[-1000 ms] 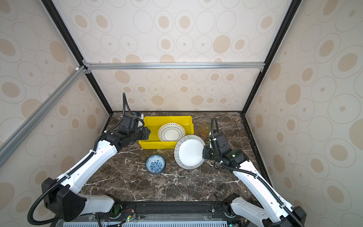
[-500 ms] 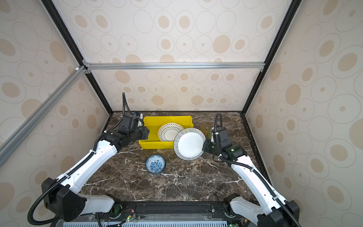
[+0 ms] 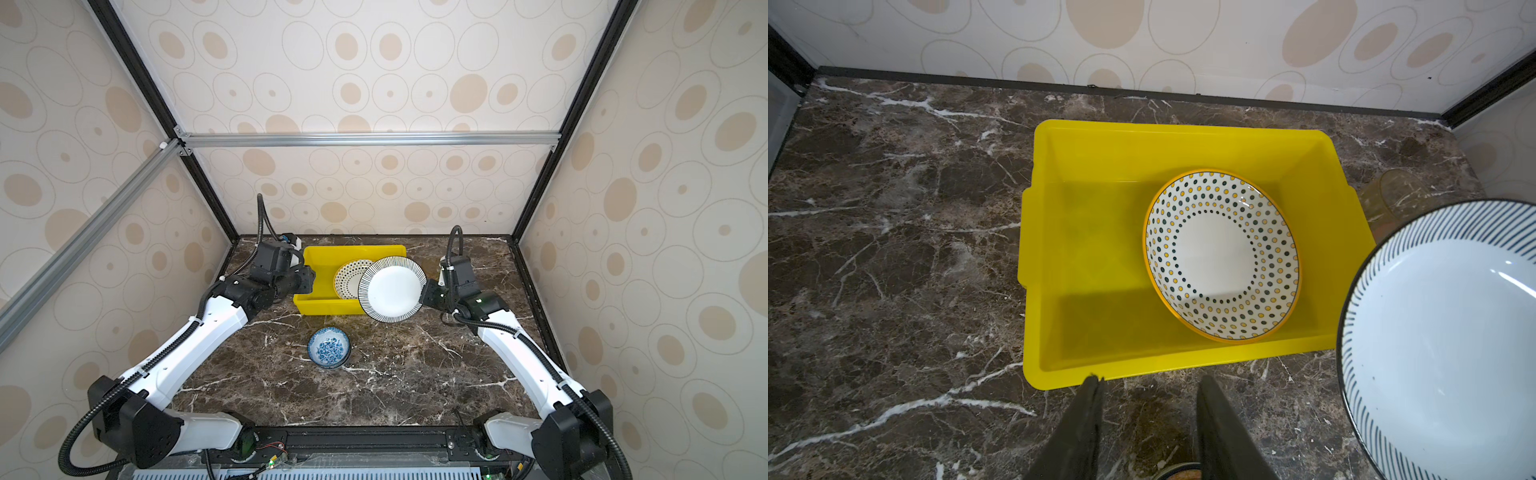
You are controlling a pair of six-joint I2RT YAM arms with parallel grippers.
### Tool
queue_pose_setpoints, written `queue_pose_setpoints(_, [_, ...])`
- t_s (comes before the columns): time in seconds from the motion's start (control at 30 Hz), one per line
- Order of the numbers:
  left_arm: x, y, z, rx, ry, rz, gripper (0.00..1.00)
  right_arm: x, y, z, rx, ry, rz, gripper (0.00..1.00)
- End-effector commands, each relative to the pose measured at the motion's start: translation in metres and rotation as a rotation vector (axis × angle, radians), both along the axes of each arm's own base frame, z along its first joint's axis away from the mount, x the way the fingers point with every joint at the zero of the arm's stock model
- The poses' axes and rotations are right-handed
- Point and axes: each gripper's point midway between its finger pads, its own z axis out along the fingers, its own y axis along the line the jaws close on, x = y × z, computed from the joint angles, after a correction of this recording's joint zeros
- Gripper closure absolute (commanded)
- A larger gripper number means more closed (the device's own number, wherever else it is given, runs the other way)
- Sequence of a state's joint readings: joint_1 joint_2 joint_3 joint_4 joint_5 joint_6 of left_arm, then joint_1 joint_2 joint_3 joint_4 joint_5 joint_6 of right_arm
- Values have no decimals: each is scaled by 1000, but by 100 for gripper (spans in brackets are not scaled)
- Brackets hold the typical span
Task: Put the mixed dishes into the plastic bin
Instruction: 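Carry the upright striped plate with the right gripper over the yellow bin, then lower the striped plate onto the dotted plate in the bin with the right gripper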
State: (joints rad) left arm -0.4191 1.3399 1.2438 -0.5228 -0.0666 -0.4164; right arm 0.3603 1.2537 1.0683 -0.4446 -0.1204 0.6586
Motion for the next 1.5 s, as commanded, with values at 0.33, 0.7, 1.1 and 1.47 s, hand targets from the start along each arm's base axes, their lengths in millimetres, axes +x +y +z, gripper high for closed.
queue_pose_setpoints(0.33, [17, 6, -1, 23, -21, 5, 62, 69, 39, 50, 202, -172, 24, 100])
queue_pose_setpoints(0.7, [26, 6, -5, 24, -11, 2, 62, 104, 57, 29, 215, -152, 54, 100])
queue_pose_setpoints(1.1, [29, 9, -6, 18, -11, 16, 62, 138, 78, 2, 231, -106, 95, 100])
queue_pose_setpoints(1.47, [29, 13, -9, 24, -2, 27, 62, 158, 87, -27, 220, -48, 99, 100])
